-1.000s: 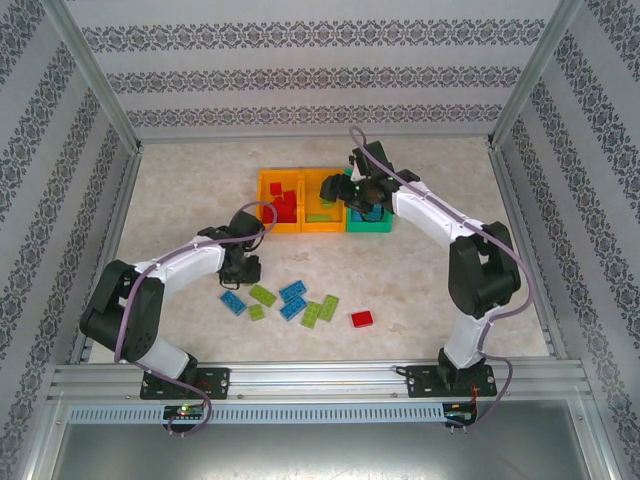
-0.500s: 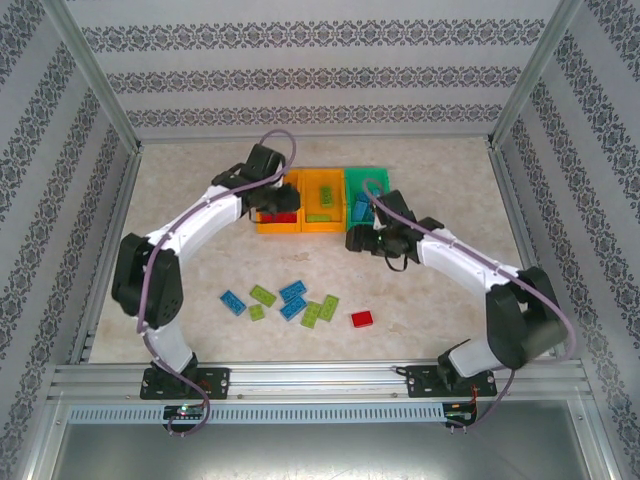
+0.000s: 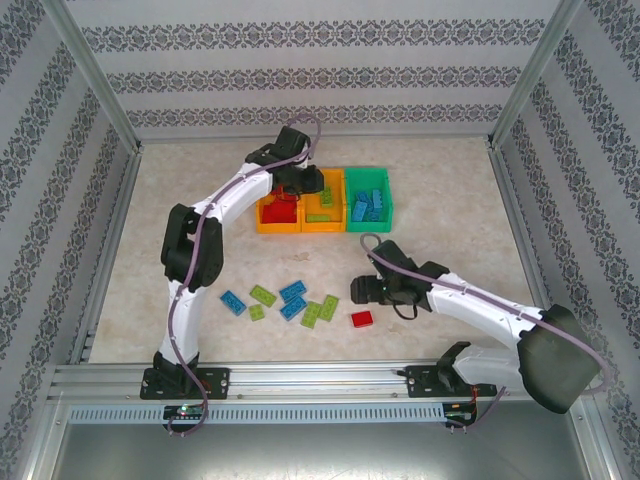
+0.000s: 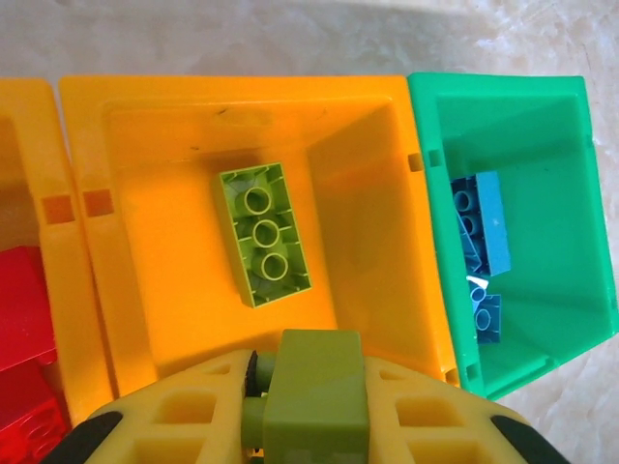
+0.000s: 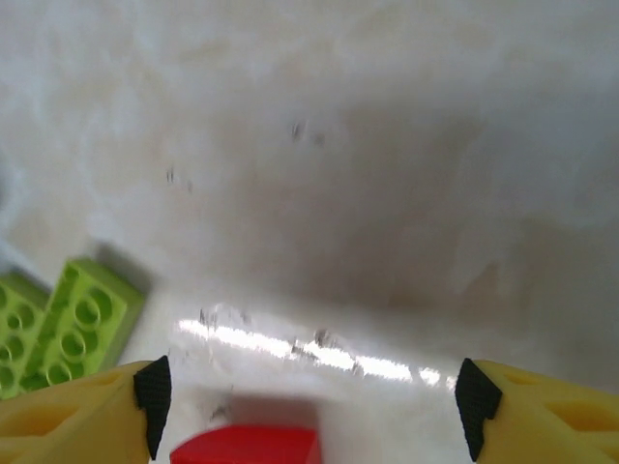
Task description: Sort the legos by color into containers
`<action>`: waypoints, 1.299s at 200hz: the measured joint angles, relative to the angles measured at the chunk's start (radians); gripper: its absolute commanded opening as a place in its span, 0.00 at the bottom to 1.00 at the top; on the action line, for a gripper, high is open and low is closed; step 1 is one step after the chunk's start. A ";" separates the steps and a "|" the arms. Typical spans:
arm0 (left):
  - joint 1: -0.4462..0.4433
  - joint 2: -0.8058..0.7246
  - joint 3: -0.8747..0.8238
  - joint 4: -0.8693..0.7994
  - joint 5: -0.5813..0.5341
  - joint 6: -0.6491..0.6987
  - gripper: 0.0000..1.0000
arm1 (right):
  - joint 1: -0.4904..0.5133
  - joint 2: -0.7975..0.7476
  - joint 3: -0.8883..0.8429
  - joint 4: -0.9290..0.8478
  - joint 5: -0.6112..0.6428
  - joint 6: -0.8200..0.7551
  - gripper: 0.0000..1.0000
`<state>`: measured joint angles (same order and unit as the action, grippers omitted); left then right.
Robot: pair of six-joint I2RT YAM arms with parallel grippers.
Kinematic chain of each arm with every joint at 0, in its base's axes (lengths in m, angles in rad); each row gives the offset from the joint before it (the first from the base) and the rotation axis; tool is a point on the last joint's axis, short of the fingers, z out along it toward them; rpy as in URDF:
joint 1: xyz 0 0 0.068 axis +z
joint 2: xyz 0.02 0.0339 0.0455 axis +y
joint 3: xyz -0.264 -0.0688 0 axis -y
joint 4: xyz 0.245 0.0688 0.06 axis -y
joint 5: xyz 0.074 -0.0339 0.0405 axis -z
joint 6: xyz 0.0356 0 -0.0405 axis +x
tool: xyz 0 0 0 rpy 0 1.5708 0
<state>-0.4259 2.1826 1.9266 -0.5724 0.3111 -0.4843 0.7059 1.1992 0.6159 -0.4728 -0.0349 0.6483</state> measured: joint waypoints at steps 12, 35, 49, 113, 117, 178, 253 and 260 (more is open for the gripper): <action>-0.004 0.009 0.020 -0.001 0.000 0.000 0.35 | 0.042 -0.010 -0.005 -0.013 0.013 0.013 0.89; -0.013 0.012 0.030 -0.006 -0.001 -0.005 0.49 | 0.100 -0.035 -0.006 -0.027 0.035 0.027 0.91; -0.021 0.012 0.030 -0.010 -0.006 -0.003 0.54 | 0.122 -0.047 -0.006 -0.036 0.044 0.036 0.91; -0.050 0.012 0.030 -0.020 -0.014 -0.003 0.63 | 0.205 -0.035 -0.018 -0.075 0.044 0.090 0.91; -0.050 0.012 0.030 -0.020 -0.016 -0.003 0.63 | 0.209 -0.031 -0.018 -0.077 0.043 0.092 0.91; -0.051 -0.004 0.008 -0.020 -0.035 0.001 0.64 | 0.246 0.067 -0.016 -0.089 0.042 0.120 0.90; -0.051 -0.064 -0.070 -0.019 -0.051 0.004 0.65 | 0.246 0.182 0.041 -0.146 0.080 0.158 0.69; -0.051 -0.069 -0.075 -0.019 -0.054 0.005 0.65 | 0.246 0.192 0.047 -0.153 0.084 0.161 0.67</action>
<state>-0.4770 2.1132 1.8515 -0.5915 0.2573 -0.4797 0.9520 1.3907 0.6628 -0.6254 0.0494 0.8089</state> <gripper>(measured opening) 0.649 0.696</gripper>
